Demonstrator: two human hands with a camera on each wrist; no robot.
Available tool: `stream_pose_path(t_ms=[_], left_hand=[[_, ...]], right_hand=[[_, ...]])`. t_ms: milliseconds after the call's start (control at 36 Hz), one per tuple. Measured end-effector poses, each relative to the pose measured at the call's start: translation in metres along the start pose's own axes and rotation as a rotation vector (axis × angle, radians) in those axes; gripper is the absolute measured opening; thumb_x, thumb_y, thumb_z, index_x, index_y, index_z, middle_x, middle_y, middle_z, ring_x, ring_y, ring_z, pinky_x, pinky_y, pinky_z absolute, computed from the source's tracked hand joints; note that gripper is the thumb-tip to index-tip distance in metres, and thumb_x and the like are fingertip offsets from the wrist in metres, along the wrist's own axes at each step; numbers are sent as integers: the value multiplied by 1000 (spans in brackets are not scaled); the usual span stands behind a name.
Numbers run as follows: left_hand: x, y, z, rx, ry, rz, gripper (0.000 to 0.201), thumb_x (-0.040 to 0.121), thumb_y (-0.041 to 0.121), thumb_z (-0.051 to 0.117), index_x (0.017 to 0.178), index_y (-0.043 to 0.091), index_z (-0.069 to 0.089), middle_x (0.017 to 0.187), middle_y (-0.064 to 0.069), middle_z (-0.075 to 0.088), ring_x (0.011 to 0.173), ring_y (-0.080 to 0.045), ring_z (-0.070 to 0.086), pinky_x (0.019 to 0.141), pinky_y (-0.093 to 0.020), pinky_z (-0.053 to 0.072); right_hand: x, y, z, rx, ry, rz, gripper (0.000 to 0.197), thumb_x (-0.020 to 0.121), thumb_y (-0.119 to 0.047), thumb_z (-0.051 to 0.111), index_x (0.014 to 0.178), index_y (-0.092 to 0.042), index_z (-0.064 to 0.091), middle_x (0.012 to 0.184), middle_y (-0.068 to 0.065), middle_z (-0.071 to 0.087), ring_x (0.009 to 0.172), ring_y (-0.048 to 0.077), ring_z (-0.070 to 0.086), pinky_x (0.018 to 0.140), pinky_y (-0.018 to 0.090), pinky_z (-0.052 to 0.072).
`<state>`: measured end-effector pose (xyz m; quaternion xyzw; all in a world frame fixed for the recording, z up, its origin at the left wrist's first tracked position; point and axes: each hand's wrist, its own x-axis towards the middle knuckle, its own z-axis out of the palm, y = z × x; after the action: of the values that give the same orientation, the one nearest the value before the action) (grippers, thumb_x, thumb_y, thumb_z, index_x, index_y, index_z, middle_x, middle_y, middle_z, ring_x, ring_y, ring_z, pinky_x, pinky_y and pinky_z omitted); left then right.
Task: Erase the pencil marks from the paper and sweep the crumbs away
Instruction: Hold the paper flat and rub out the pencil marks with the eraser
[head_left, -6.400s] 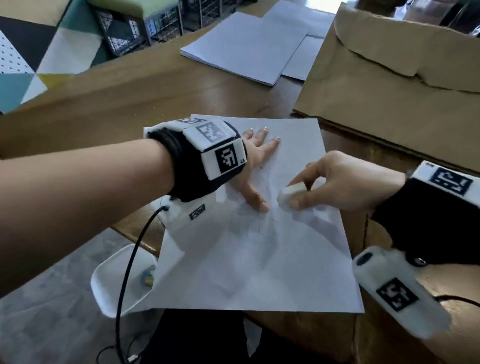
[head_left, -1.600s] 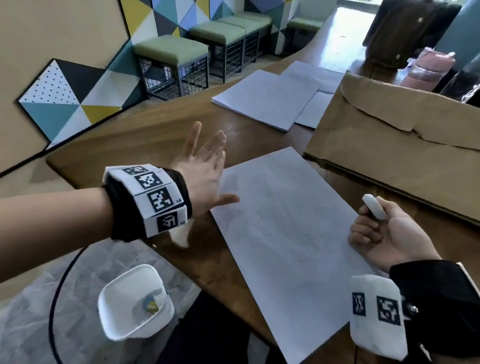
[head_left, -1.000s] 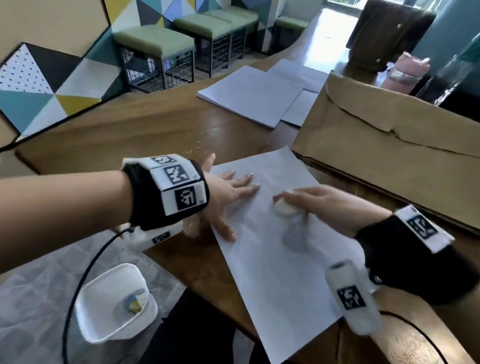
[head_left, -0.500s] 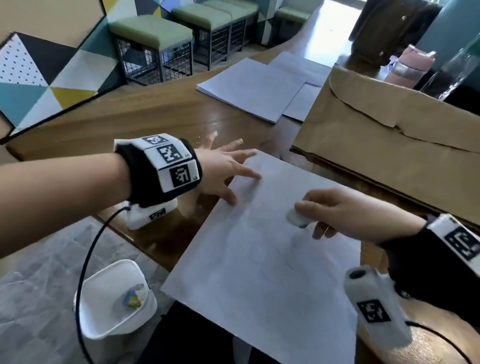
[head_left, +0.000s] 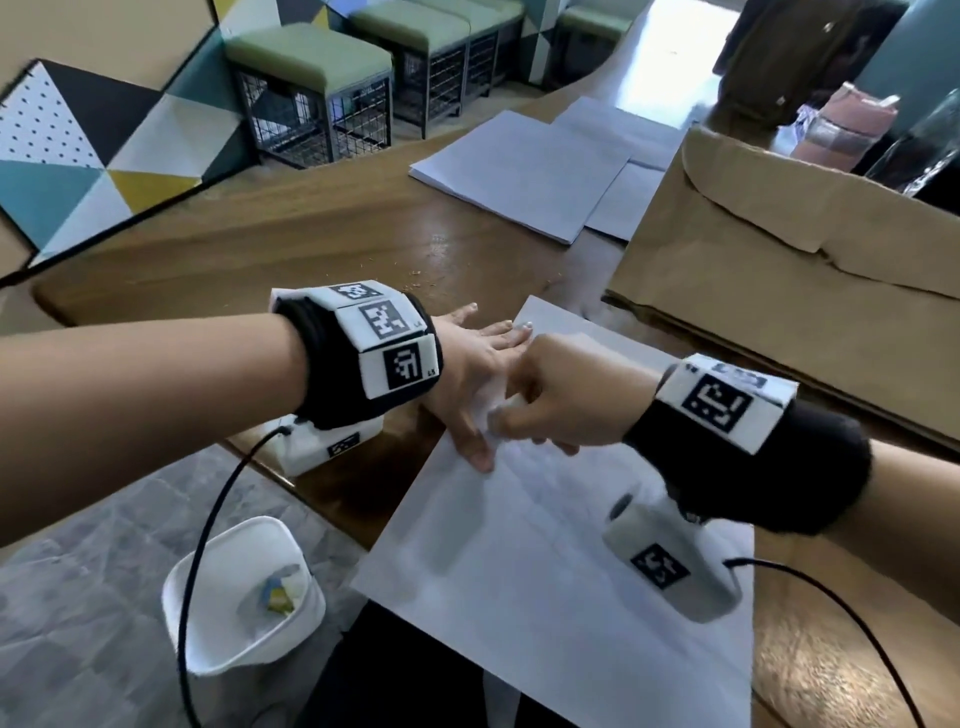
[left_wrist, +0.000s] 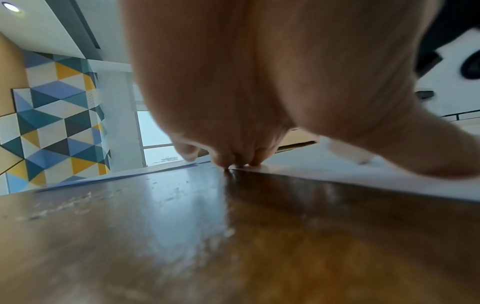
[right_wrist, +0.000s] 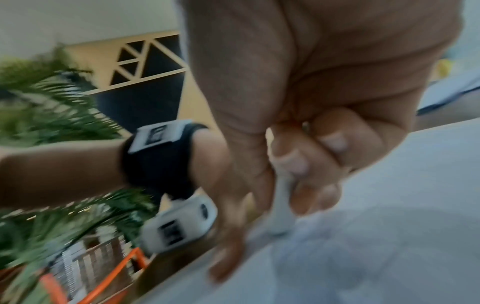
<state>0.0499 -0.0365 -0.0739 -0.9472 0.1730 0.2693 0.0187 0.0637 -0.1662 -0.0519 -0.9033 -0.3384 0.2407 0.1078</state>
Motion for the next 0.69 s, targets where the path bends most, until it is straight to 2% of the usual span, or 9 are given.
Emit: stream_pose_path(t_ms=[111, 222, 306, 389, 444, 528, 556, 611, 694], left_hand=[[1, -1, 2, 36, -1, -36, 131, 64, 67, 66, 149, 14, -18, 158, -4, -19, 146, -16, -18, 115, -46, -13], [2, 0, 3, 40, -4, -53, 131, 64, 68, 65, 149, 13, -19, 157, -4, -20, 146, -14, -17, 115, -45, -12], [2, 2, 2, 43, -13, -42, 130, 65, 68, 65, 150, 12, -16, 157, -8, -19, 145, -17, -18, 115, -47, -11], [1, 4, 1, 40, -21, -53, 130, 65, 67, 65, 149, 9, -17, 157, -9, -20, 145, -17, -18, 116, -46, -11], [0, 3, 1, 46, -20, -57, 130, 66, 67, 64, 148, 9, -18, 157, -7, -20, 146, -15, -17, 116, -45, -11], [0, 2, 2, 29, -22, -58, 130, 66, 66, 65, 149, 12, -19, 157, -4, -21, 145, -13, -18, 116, -45, -12], [1, 2, 2, 29, -24, -59, 130, 66, 67, 65, 148, 12, -19, 157, -4, -21, 145, -13, -18, 116, -45, -12], [1, 2, 2, 31, -26, -56, 131, 65, 67, 65, 148, 11, -19, 157, -4, -21, 145, -14, -18, 115, -46, -12], [2, 1, 2, 19, -28, -44, 131, 64, 67, 66, 149, 12, -18, 157, -5, -22, 145, -15, -21, 115, -47, -12]], right_hand=[[8, 16, -17, 24, 35, 107, 32, 76, -30, 65, 49, -15, 59, 25, -6, 44, 24, 4, 37, 33, 9, 31], [12, 19, -14, 55, 135, 118, 34, 76, -23, 62, 45, -13, 54, 28, -4, 44, 24, 5, 37, 34, 11, 34], [3, 8, 1, 60, 32, 35, 38, 77, -18, 63, 43, -14, 47, 34, -7, 45, 25, 3, 38, 35, 12, 34], [1, 7, 0, 96, -59, 53, 36, 78, -19, 65, 46, -13, 49, 27, -7, 42, 23, 4, 35, 32, 10, 30], [8, 14, -10, 82, 2, 110, 33, 78, -24, 65, 49, -13, 53, 27, -7, 44, 24, 4, 35, 32, 10, 29], [17, 22, -18, 87, 152, 158, 28, 75, -26, 65, 53, -10, 59, 49, 2, 56, 40, 12, 45, 43, 17, 38], [15, 21, -16, 65, 166, 140, 29, 77, -24, 63, 52, -10, 56, 51, 3, 54, 44, 14, 45, 45, 20, 38], [8, 12, -6, 13, 148, 40, 33, 80, -18, 60, 50, -14, 46, 52, 0, 47, 49, 12, 44, 44, 15, 33], [-3, -1, 6, -16, 83, -93, 42, 76, -15, 65, 45, -20, 36, 47, -4, 41, 43, 9, 45, 43, 16, 35]])
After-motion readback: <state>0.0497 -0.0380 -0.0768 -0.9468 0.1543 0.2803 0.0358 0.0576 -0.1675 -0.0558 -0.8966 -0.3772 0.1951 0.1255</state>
